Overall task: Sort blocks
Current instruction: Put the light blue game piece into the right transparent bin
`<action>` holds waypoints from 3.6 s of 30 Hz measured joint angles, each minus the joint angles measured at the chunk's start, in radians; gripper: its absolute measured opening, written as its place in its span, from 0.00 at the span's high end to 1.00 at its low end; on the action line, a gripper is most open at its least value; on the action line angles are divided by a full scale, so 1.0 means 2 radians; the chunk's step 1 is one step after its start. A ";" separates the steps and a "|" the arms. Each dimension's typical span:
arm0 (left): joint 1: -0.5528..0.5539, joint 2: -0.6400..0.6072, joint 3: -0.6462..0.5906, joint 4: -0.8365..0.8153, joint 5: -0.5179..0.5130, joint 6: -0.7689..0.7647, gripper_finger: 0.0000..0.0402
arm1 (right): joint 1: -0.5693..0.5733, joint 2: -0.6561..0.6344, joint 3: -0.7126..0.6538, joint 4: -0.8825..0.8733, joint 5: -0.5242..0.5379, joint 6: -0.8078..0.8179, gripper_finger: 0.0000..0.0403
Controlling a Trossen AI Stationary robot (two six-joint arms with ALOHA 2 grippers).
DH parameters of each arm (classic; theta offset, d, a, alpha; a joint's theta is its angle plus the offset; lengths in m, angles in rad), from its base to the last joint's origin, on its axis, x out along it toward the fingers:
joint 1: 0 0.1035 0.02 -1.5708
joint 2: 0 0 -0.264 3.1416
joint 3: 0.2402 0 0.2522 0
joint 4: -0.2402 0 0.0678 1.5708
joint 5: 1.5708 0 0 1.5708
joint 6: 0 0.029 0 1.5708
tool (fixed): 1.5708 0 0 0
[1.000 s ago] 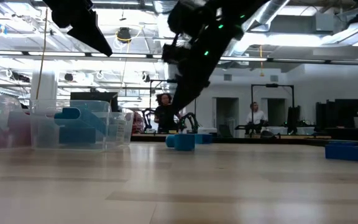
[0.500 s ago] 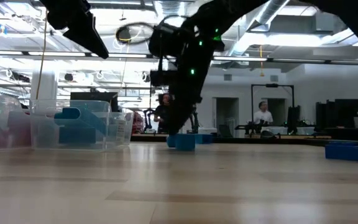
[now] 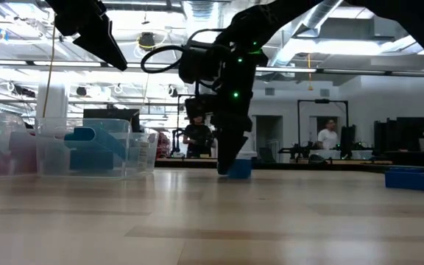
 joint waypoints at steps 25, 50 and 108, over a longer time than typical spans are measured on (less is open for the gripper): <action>0.000 0.000 0.000 -0.003 0.007 0.000 0.37 | 0.000 0.000 0.000 -0.026 0.003 -0.002 0.59; 0.000 0.000 -0.033 0.008 0.009 0.005 0.37 | 0.020 -0.055 0.000 -0.006 0.002 -0.003 0.73; -0.040 -0.181 -0.099 -0.055 -0.051 -0.114 0.37 | 0.029 0.002 0.000 0.438 -0.049 0.006 0.37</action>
